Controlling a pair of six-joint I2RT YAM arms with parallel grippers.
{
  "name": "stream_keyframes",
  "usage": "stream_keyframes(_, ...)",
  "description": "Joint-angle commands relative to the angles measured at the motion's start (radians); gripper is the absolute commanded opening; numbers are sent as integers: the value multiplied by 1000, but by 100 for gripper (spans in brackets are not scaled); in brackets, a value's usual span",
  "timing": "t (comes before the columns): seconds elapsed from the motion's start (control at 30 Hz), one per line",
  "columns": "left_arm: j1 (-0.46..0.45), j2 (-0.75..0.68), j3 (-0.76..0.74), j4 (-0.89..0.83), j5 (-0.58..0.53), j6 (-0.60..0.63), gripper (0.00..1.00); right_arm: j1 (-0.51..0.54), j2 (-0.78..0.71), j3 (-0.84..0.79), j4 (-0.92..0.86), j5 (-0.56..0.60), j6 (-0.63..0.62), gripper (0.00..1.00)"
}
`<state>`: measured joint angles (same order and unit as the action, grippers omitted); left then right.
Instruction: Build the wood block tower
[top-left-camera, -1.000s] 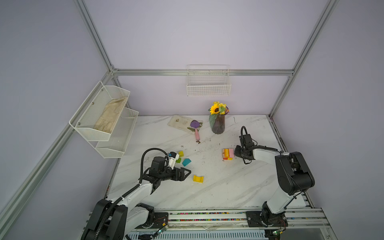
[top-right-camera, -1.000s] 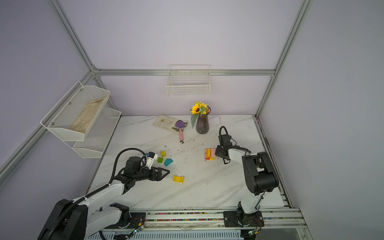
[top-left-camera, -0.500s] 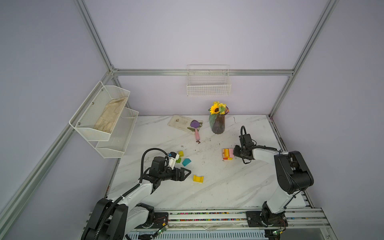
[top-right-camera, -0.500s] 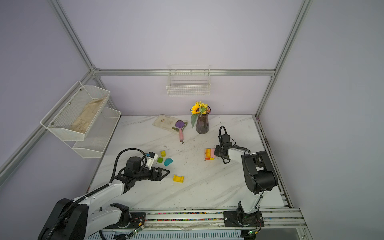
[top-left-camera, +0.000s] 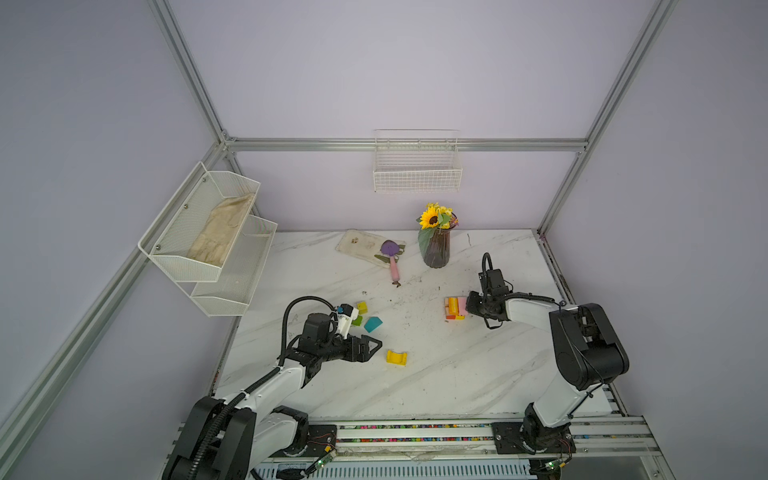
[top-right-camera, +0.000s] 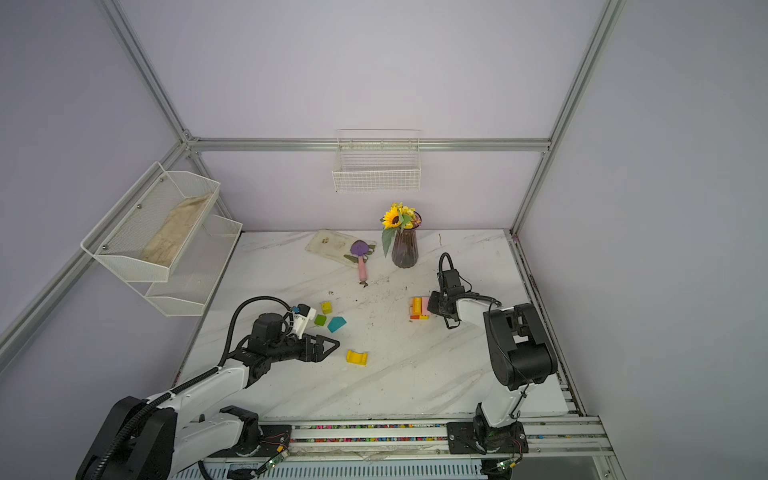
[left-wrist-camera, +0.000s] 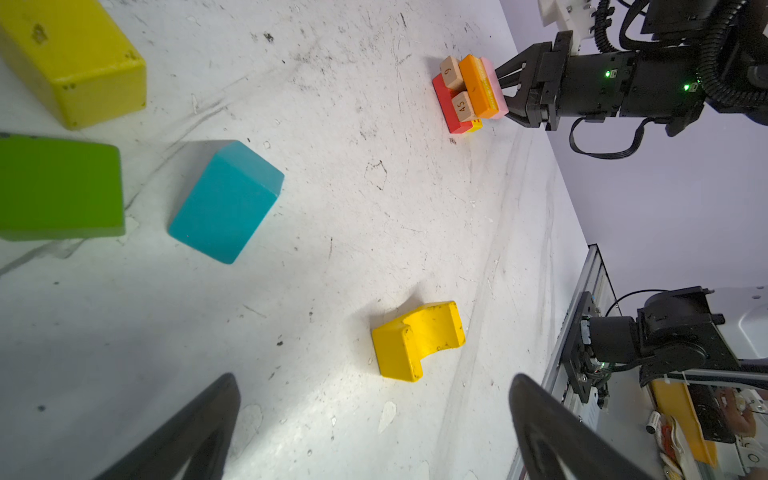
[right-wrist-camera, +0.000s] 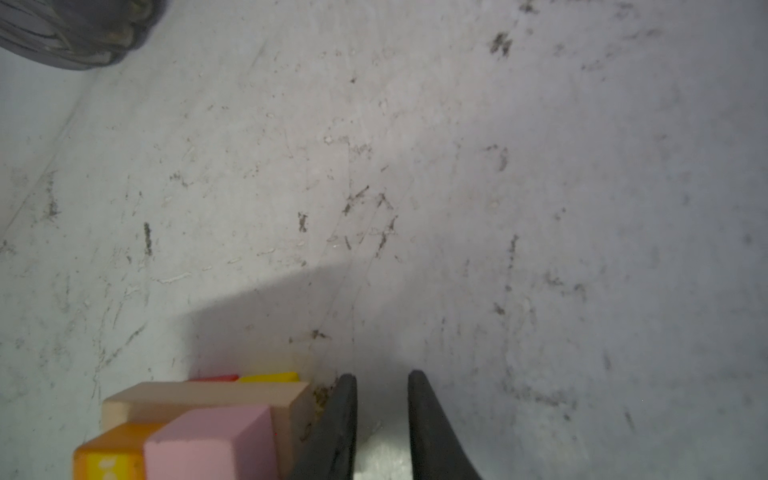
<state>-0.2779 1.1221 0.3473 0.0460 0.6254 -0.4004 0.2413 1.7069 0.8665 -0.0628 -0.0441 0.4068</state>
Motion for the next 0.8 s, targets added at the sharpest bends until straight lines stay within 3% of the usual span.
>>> stream_keyframes(0.0, -7, -2, 45, 35, 20, 18, 100, -1, -25, -33, -25, -11, 9, 26)
stream_keyframes(0.77, -9, -7, 45, 34, 20, 18, 100, 41, -82, -69, -47, -18, 27, 26)
